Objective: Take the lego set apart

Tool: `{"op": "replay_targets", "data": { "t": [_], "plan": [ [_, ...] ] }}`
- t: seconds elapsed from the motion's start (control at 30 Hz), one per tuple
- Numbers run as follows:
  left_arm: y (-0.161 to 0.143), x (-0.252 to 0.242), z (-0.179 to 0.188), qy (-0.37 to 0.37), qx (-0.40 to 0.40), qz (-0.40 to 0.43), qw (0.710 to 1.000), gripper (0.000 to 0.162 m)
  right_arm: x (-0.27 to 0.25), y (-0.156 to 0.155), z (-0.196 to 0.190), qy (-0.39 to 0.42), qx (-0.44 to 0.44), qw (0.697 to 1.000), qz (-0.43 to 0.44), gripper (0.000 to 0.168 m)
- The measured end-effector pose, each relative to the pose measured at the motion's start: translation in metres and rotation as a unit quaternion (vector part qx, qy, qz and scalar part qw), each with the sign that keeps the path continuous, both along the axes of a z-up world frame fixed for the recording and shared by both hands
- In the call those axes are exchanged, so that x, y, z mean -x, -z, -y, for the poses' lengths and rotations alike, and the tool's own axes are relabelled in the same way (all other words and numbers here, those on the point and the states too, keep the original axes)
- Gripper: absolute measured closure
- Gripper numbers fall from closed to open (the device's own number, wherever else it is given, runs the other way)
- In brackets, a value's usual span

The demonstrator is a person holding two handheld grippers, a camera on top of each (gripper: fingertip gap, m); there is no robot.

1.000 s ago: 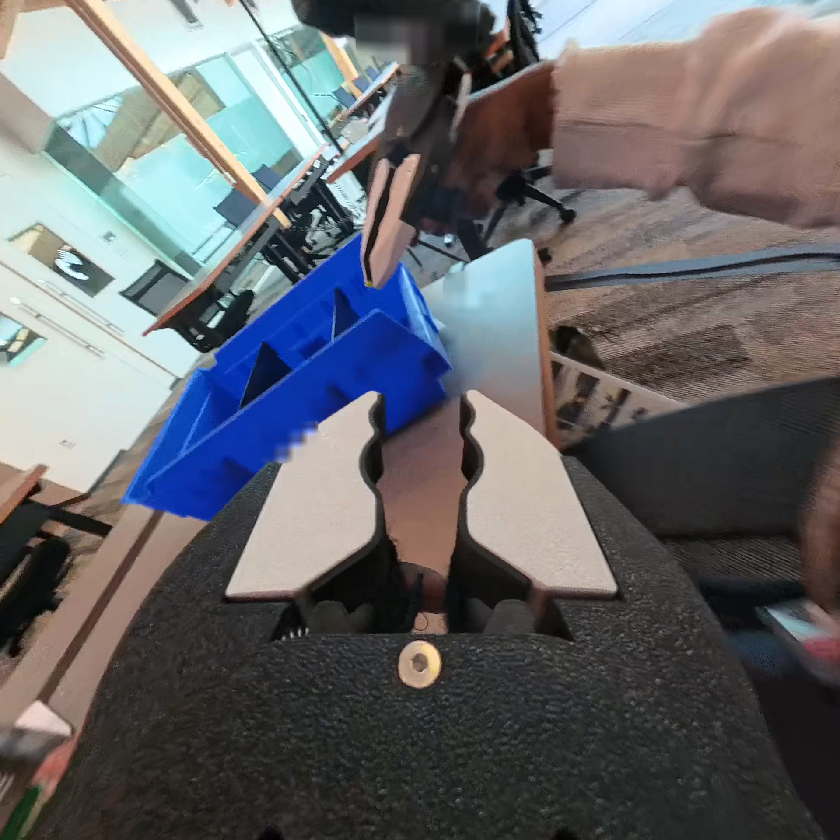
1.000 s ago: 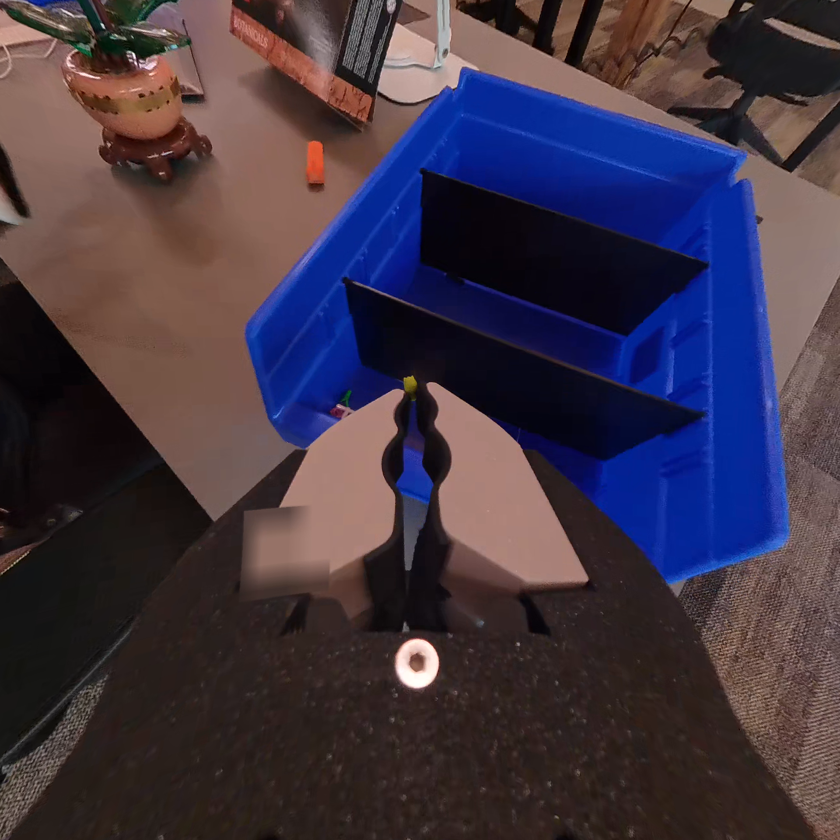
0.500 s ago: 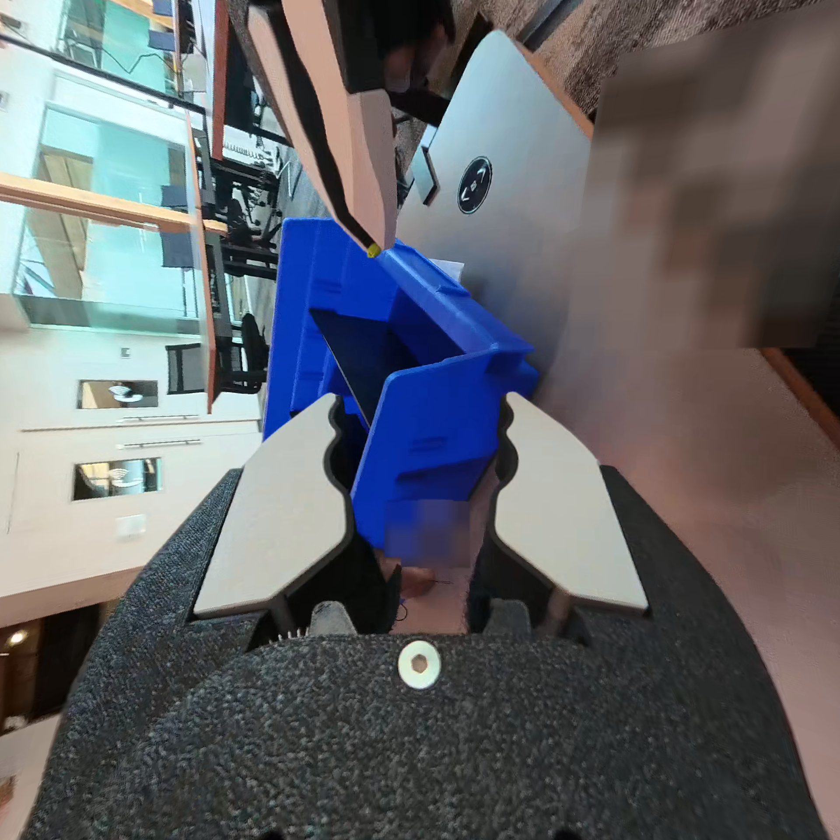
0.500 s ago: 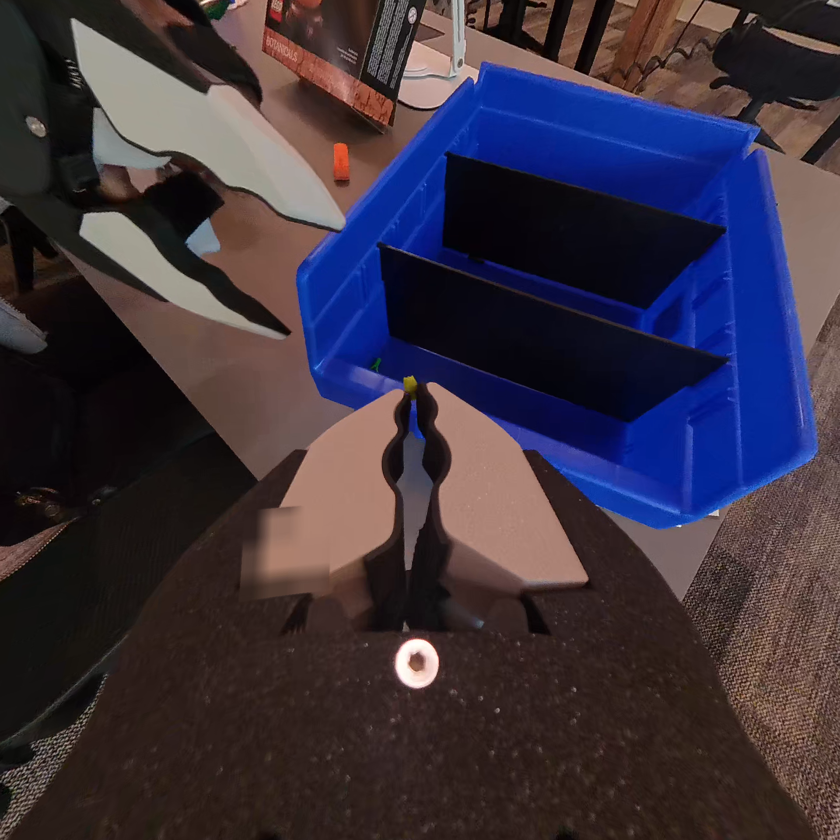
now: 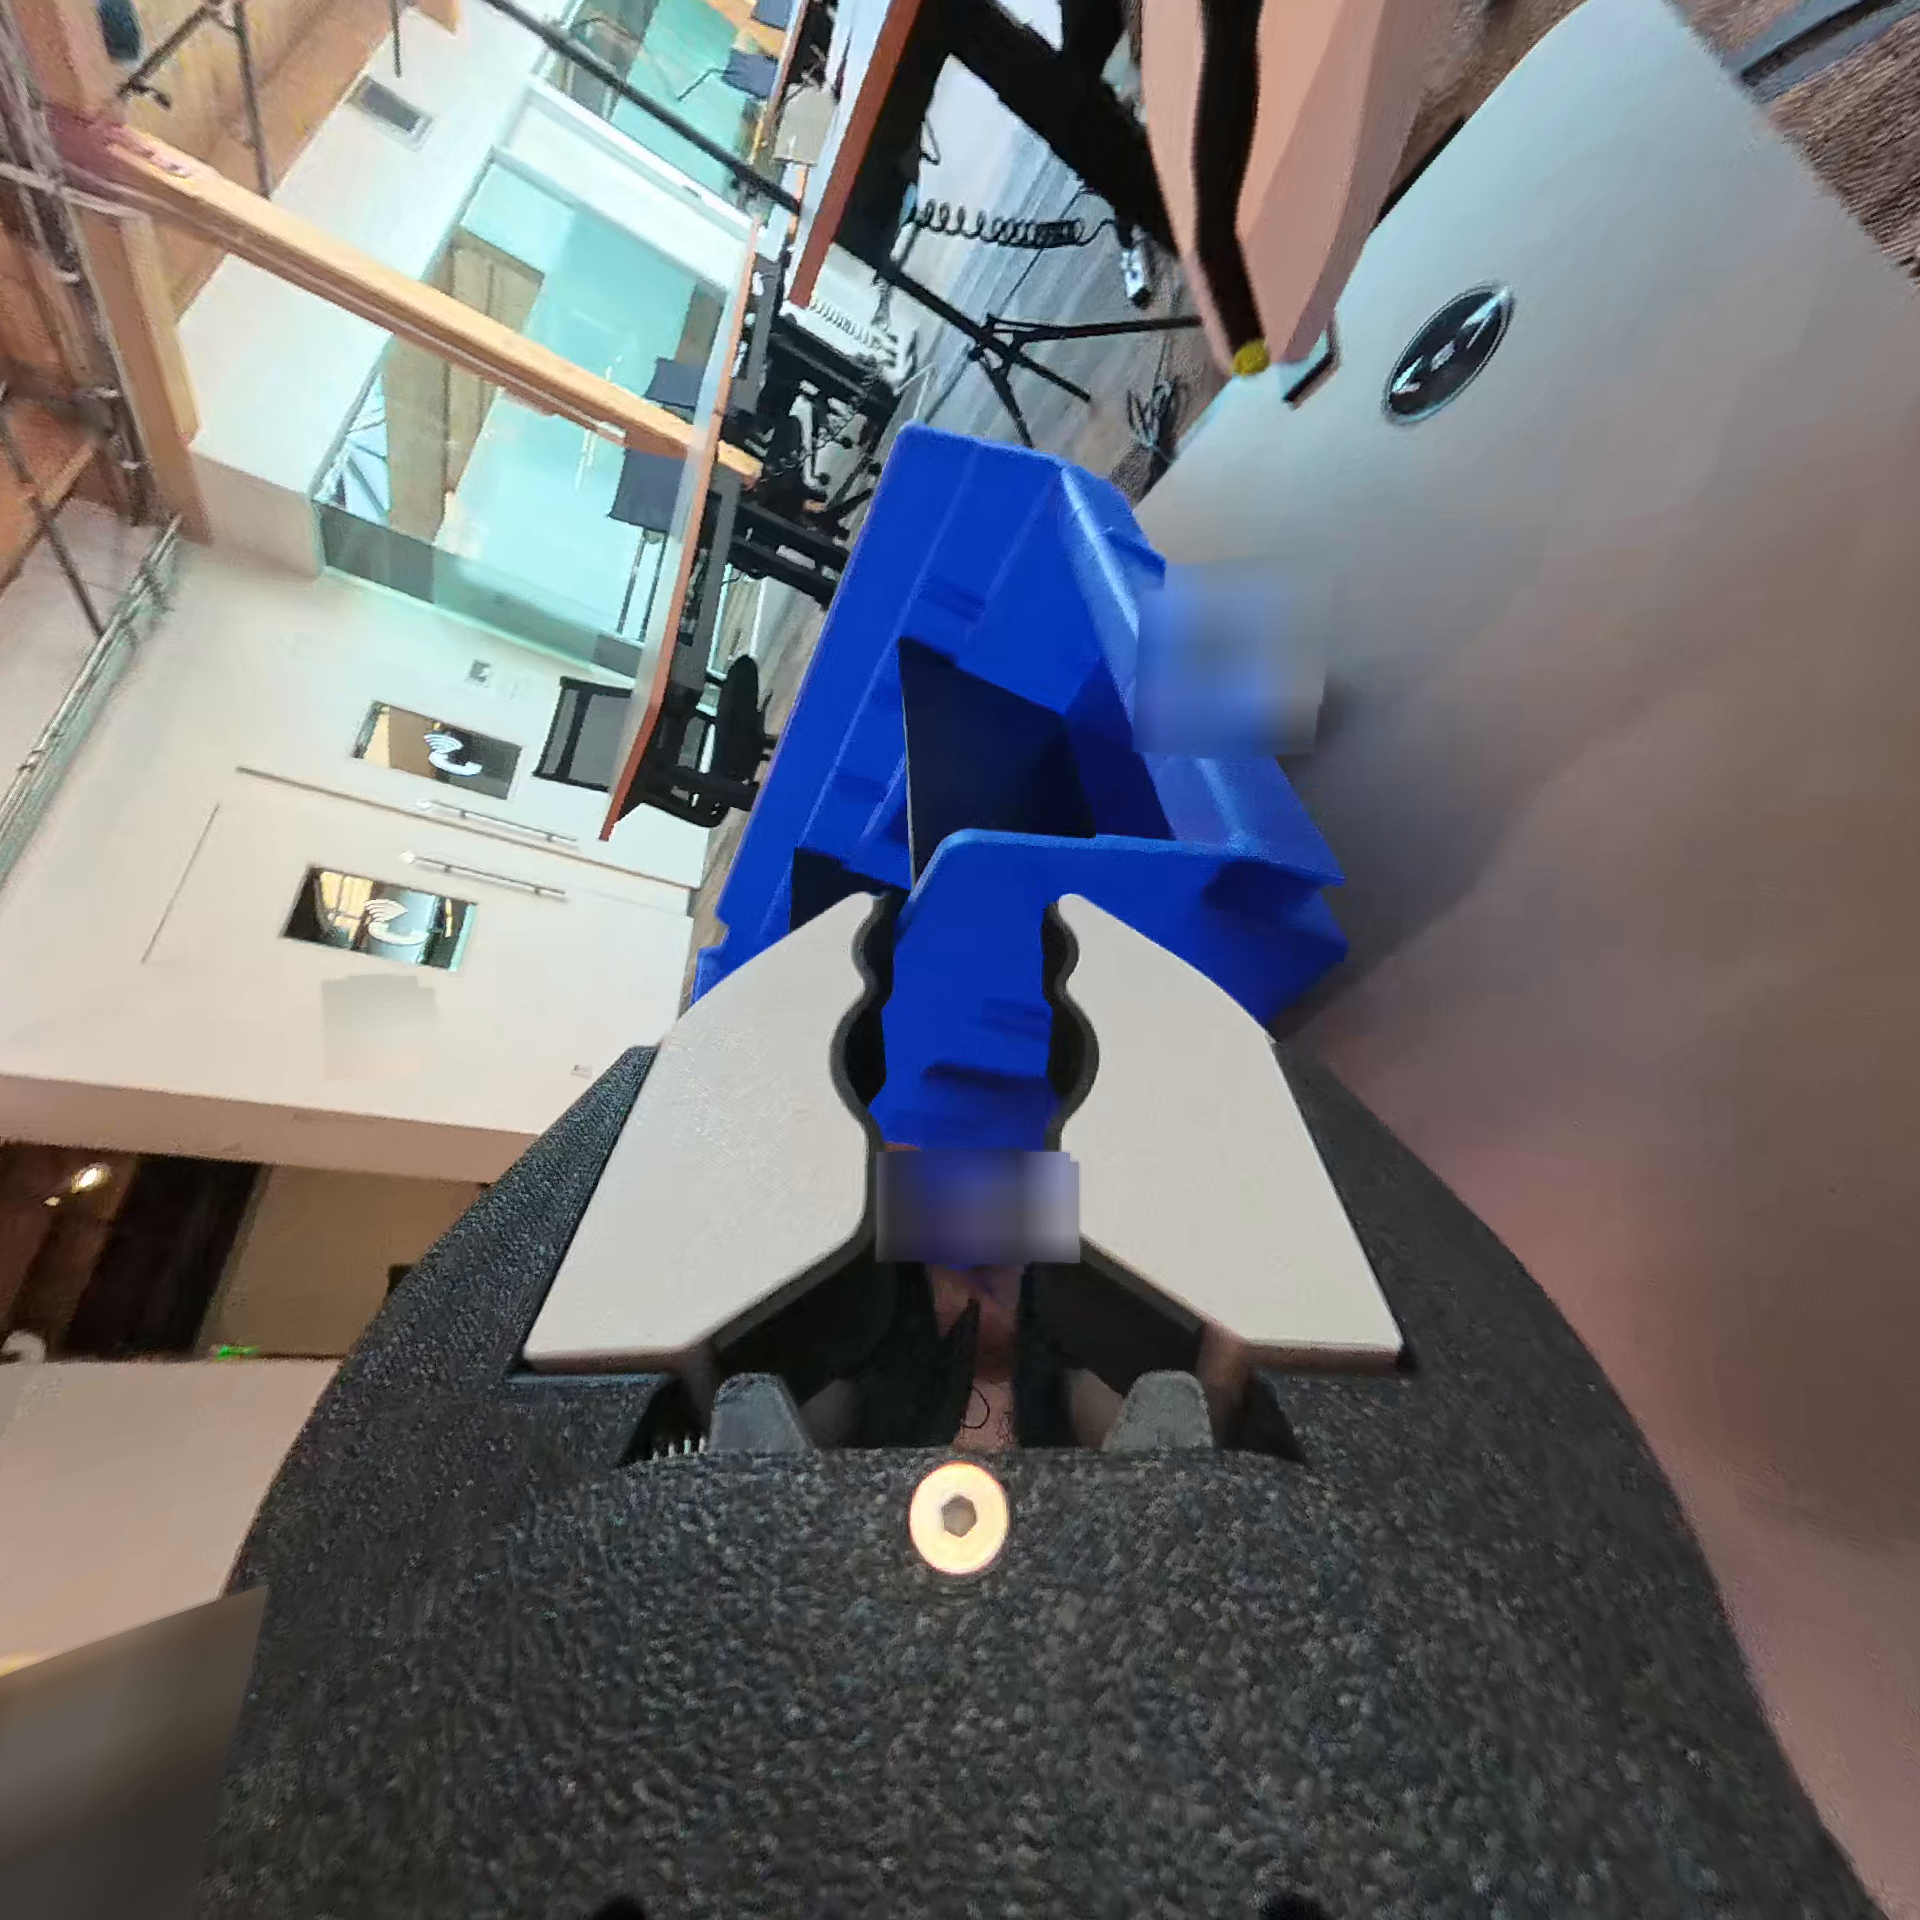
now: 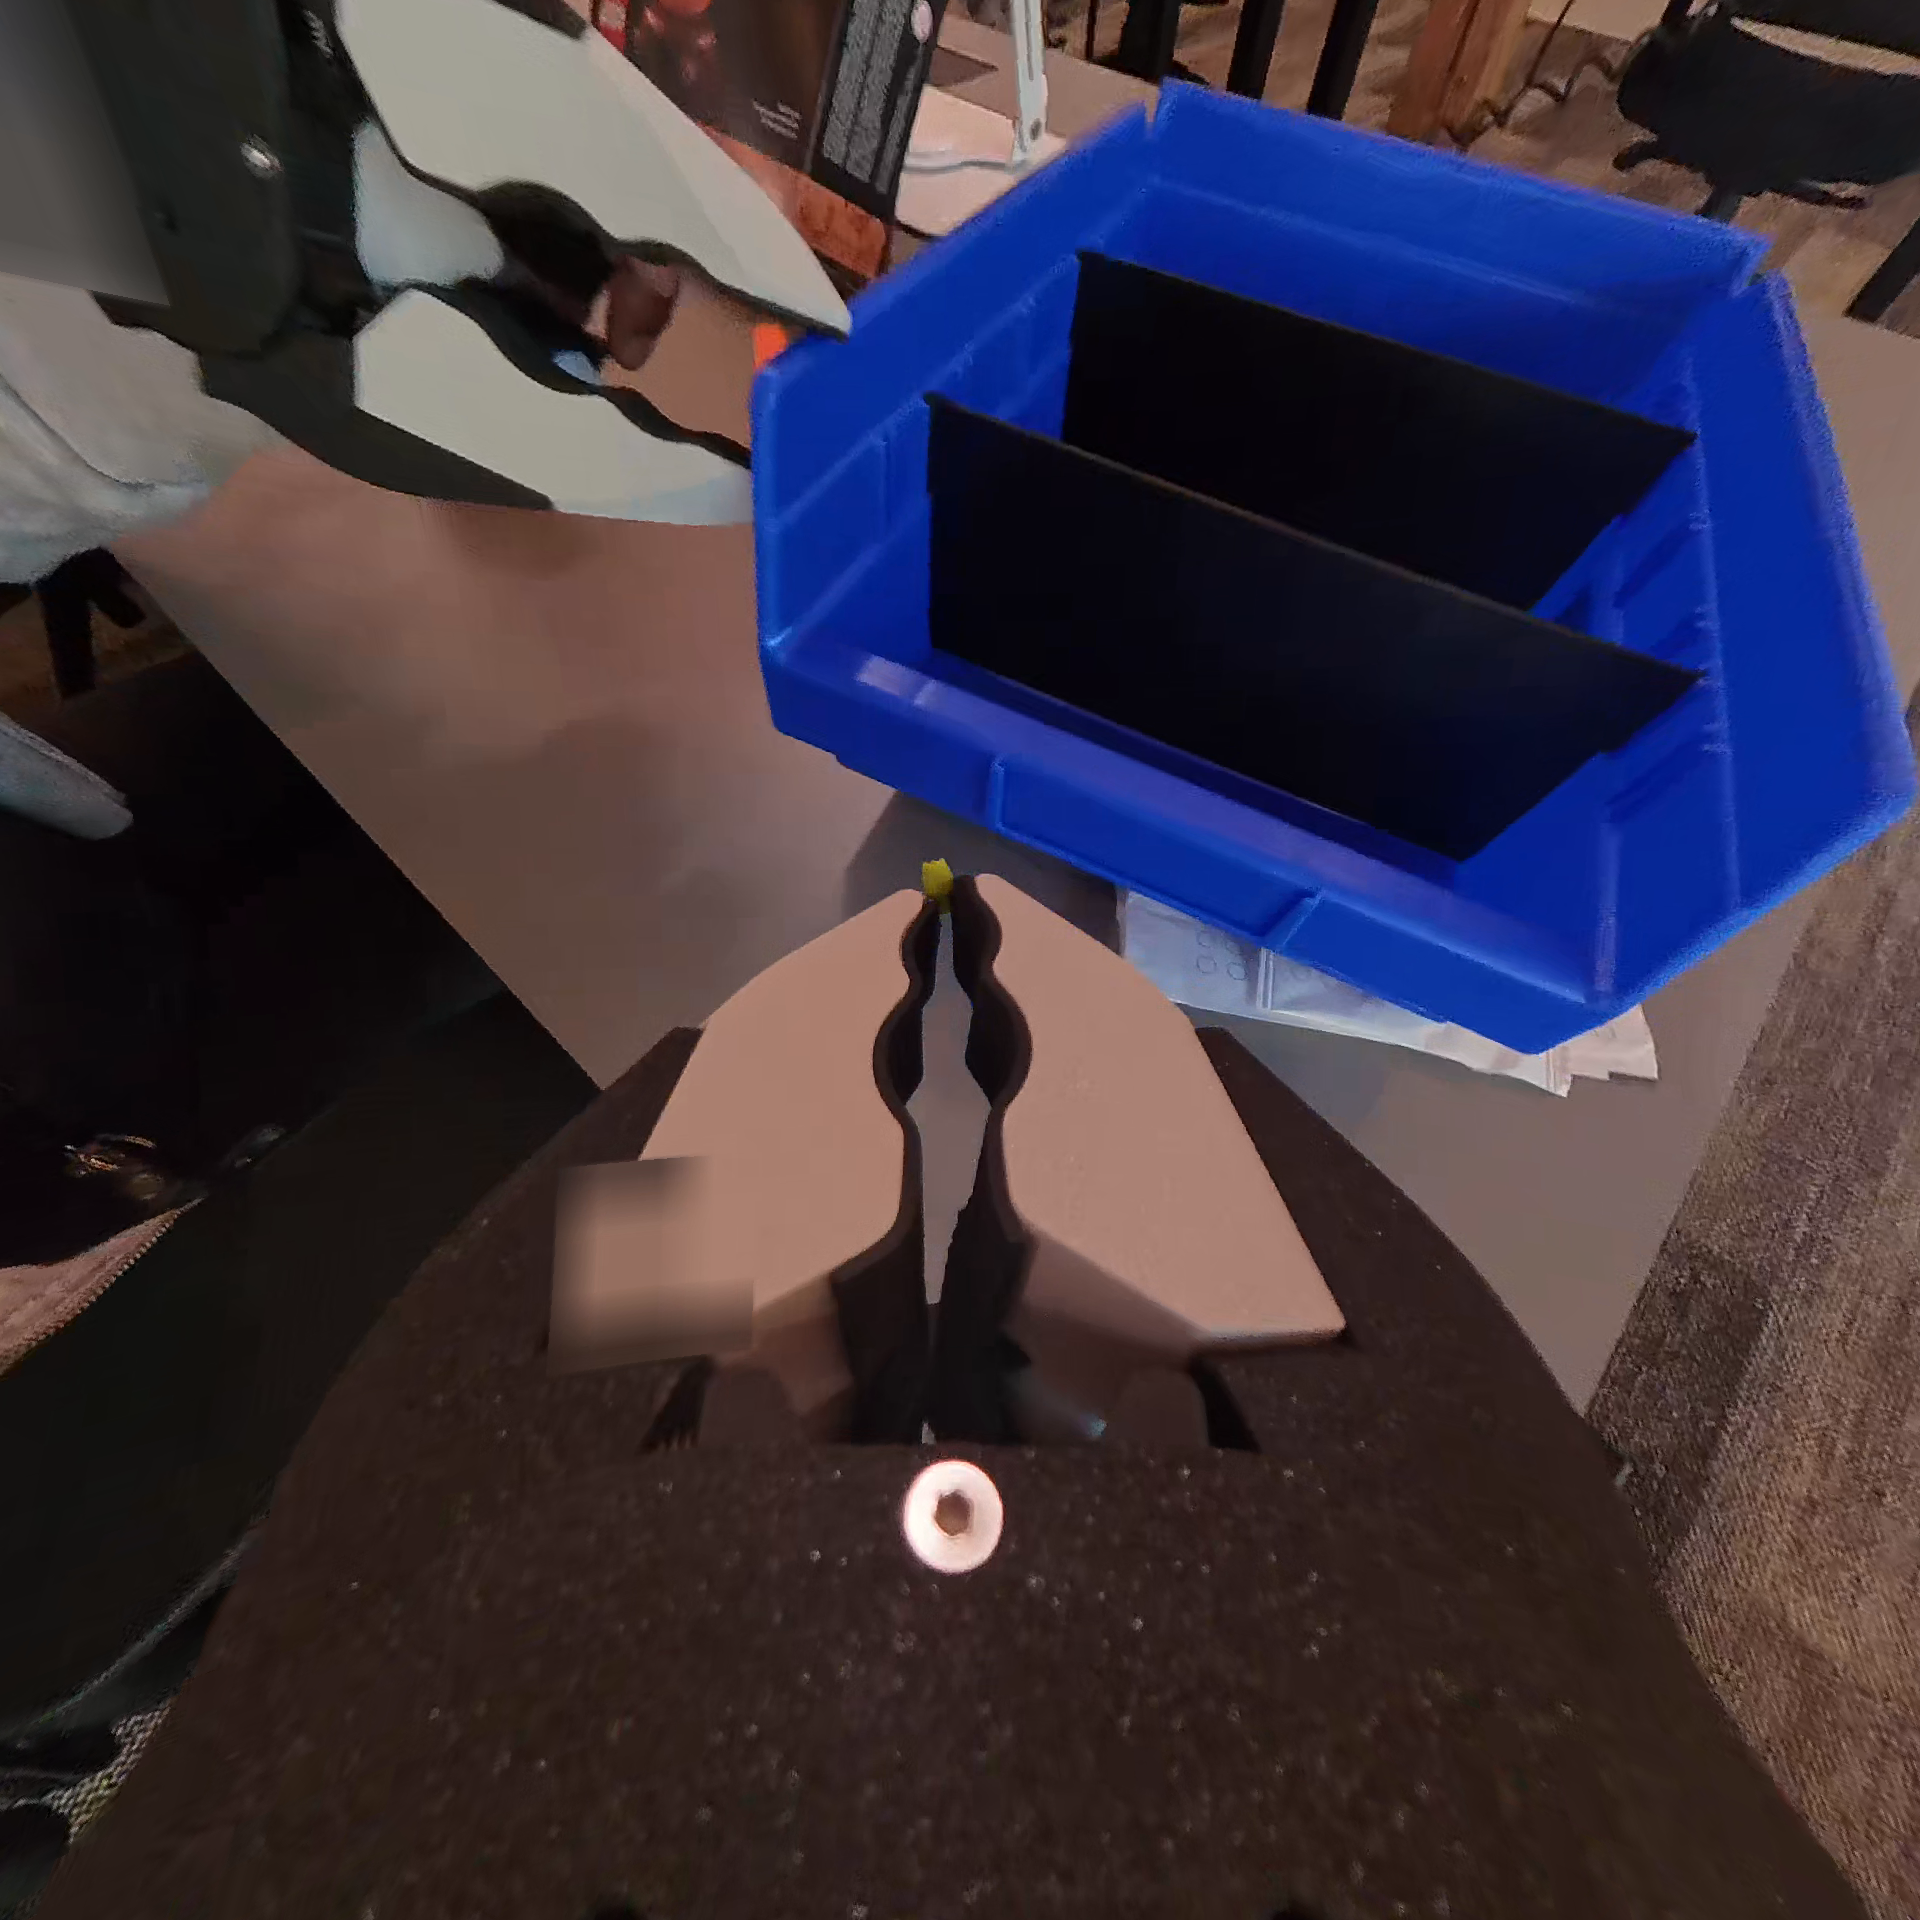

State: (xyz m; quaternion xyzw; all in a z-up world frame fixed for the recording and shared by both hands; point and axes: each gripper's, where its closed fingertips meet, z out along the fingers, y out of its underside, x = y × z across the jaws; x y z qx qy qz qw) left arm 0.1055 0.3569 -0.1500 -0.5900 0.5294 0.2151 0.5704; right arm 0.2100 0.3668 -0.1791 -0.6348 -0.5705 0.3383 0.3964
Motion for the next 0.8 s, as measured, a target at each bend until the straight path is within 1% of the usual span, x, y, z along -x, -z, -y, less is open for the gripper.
{"op": "replay_targets", "data": {
  "t": [0.07, 0.13, 0.17, 0.2, 0.23, 0.27, 0.37, 0.43, 0.53, 0.63, 0.7, 0.77, 0.8],
  "plan": [
    [-0.001, 0.01, 0.001, -0.009, -0.013, 0.014, 1.0, 0.135, 0.009, -0.008, 0.007, -0.012, -0.006, 1.0, -0.013, 0.166],
    [-0.013, 0.022, -0.001, -0.033, -0.045, 0.043, 0.998, 0.136, 0.02, -0.016, 0.014, -0.028, -0.019, 0.999, -0.017, 0.166],
    [-0.032, 0.034, -0.004, -0.068, -0.097, 0.079, 0.99, 0.162, 0.025, -0.018, 0.016, -0.033, -0.025, 0.999, -0.015, 0.166],
    [-0.047, 0.045, -0.004, -0.085, -0.131, 0.114, 0.981, 0.162, 0.03, -0.019, 0.016, -0.037, -0.029, 0.999, -0.012, 0.166],
    [-0.051, 0.05, -0.004, -0.087, -0.121, 0.142, 0.979, 0.162, 0.035, -0.021, 0.015, -0.038, -0.033, 0.999, -0.01, 0.166],
    [-0.048, 0.052, -0.005, -0.089, -0.101, 0.157, 0.978, 0.162, 0.04, -0.022, 0.014, -0.04, -0.034, 0.999, -0.009, 0.166],
    [-0.027, 0.055, -0.002, -0.106, -0.087, 0.123, 0.983, 0.162, 0.054, -0.024, 0.008, -0.039, -0.032, 0.999, -0.004, 0.166],
    [-0.009, 0.047, 0.007, -0.096, -0.062, 0.126, 0.985, 0.16, 0.064, -0.02, -0.002, -0.026, -0.04, 0.999, 0.019, 0.166],
    [0.009, 0.036, 0.022, -0.089, -0.045, 0.128, 0.987, 0.152, 0.081, -0.003, -0.025, 0.008, -0.053, 0.993, 0.105, 0.165],
    [0.026, 0.024, 0.035, -0.076, -0.029, 0.102, 0.991, 0.151, 0.092, 0.026, -0.039, -0.002, -0.035, 0.978, 0.208, 0.163],
    [0.033, 0.019, 0.042, -0.069, -0.03, 0.087, 0.993, 0.15, 0.093, 0.042, -0.048, 0.0, -0.03, 0.964, 0.264, 0.157],
    [0.04, 0.012, 0.048, -0.051, -0.016, 0.085, 0.995, 0.15, 0.095, 0.049, -0.049, -0.013, -0.025, 0.958, 0.287, 0.151],
    [0.044, 0.008, 0.05, -0.044, -0.007, 0.085, 0.995, 0.149, 0.097, 0.049, -0.047, -0.022, -0.02, 0.958, 0.284, 0.143]
  ]
}}
